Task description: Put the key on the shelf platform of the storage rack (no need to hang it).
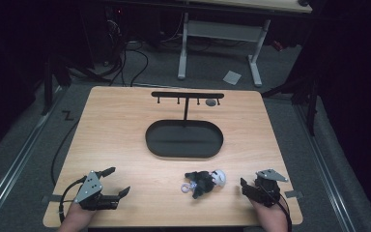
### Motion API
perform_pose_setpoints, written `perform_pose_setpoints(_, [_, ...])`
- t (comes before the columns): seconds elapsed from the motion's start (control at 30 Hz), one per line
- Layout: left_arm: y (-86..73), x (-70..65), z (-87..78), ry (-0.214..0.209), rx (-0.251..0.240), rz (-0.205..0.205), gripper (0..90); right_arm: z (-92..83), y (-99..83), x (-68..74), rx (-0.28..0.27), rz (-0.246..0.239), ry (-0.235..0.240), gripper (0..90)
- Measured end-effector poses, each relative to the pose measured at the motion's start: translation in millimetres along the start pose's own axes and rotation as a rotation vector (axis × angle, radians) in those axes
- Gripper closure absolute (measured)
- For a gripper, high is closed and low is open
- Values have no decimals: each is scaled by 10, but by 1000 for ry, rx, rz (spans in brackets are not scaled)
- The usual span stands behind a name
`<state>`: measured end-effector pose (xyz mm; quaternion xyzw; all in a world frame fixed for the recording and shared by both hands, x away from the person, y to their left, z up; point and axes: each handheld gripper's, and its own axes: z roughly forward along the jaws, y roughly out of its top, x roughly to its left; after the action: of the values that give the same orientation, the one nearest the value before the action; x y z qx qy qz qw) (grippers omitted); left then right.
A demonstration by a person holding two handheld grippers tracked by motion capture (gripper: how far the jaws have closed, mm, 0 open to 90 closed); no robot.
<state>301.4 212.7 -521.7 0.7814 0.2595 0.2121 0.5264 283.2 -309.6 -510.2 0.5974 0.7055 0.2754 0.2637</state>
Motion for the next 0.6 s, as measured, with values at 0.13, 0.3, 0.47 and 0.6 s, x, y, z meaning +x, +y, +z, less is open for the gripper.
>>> perform_pose_setpoints(0.13, [1, 2, 1, 1, 1, 1, 151, -29, 40, -33, 36, -11, -1, 307])
perform_pose_setpoints(0.3, [0, -1, 0, 4, 1, 0, 151, -48, 76, -68, 85, -34, 6, 292])
perform_pose_setpoints(0.47, [0, 0, 0, 5, 2, -3, 151, -58, 101, -80, 135, -61, 22, 285])
perform_pose_setpoints(0.6, [0, 1, 0, 6, 2, -4, 151, -65, 144, -64, 177, -100, 32, 284])
